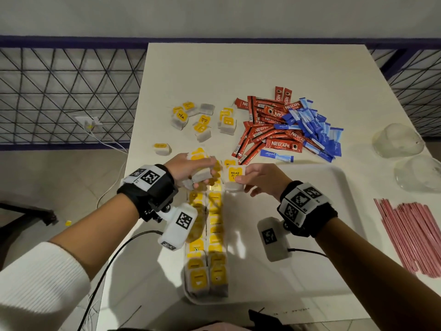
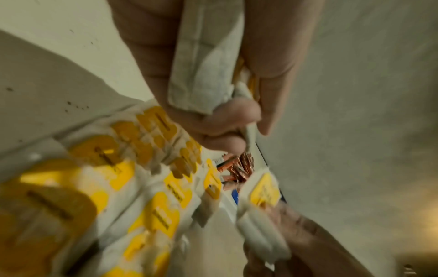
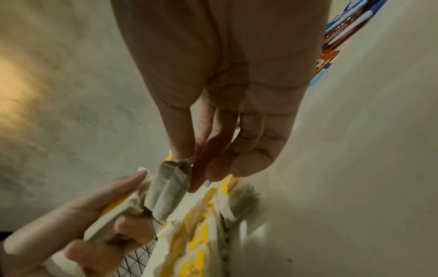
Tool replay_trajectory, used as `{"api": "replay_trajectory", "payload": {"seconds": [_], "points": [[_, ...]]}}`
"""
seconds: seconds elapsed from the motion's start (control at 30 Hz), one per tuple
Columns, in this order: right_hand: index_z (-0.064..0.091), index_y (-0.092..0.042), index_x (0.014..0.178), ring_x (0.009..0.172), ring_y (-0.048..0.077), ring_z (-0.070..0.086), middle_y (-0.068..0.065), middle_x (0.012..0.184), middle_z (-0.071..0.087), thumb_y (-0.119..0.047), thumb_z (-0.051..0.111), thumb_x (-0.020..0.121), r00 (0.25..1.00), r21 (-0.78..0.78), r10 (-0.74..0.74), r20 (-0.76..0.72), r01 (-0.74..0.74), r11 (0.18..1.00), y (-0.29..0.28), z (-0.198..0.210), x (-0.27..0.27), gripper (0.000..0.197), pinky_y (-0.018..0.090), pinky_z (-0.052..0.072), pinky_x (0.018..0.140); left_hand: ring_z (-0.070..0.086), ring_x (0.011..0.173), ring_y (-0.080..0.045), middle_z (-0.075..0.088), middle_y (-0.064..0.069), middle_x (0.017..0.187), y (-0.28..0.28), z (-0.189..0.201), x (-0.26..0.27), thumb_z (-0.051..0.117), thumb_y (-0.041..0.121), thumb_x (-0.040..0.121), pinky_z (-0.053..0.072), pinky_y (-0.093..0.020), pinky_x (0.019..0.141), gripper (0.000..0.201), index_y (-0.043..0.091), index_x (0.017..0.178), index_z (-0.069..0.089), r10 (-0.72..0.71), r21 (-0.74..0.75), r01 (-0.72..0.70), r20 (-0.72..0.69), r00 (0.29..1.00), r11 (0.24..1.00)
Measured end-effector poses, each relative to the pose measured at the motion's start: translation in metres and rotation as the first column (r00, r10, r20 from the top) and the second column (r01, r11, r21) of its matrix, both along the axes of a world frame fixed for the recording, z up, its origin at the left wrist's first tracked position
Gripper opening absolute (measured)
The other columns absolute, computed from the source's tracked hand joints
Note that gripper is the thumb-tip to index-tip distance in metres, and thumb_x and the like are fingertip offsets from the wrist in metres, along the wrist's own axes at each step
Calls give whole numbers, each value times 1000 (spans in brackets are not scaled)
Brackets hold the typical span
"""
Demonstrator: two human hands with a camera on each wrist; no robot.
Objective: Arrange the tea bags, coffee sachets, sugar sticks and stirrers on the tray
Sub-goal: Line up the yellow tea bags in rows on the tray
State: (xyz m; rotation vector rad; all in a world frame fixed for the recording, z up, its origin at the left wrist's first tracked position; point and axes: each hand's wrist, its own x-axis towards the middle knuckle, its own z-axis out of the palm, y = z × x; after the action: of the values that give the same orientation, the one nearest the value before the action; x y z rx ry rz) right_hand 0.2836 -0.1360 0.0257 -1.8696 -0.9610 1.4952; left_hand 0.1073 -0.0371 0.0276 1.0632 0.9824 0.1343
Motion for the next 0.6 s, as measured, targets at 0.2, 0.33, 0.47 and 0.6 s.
{"api": "replay_trajectory", "payload": {"seconds": [0.2,0.33,0.47,0.6], "points": [[52,-14,65,60,12,53,2,65,58,-18,64,86,993,-82,33,113,-24,996,-2,-22,-1,25,20,44,58,47,54,-23,55,-18,80,8,-1,-13,77,36,61,35,-17,37,29,12,72,67,17,88,-8,-99,995,996],[51,-17,63,57,12,49,1,63,54,-20,66,84,989,-103,-6,150,22,994,8,-32,-2,26,20,39,52,52,45,-15,55,-17,78,7,-1,-12,62,20,86,35,-16,34,15,7,79,62,46,90,-37,-98,994,995],[51,-21,62,58,8,44,-5,64,49,-26,70,80,976,-100,-3,216,25,995,14,-41,-1,27,18,32,52,52,42,-12,59,-7,66,3,0,-10,58,15,89,34,-14,33,13,7,79,60,60,62,-54,-91,994,997],[51,-21,66,60,9,44,-2,68,52,-28,72,78,973,-105,-29,227,54,993,14,-45,-1,25,20,34,54,52,41,-12,60,-5,63,2,0,-8,58,13,90,33,-14,33,12,11,78,60,71,55,-67,-78,994,996]]}}
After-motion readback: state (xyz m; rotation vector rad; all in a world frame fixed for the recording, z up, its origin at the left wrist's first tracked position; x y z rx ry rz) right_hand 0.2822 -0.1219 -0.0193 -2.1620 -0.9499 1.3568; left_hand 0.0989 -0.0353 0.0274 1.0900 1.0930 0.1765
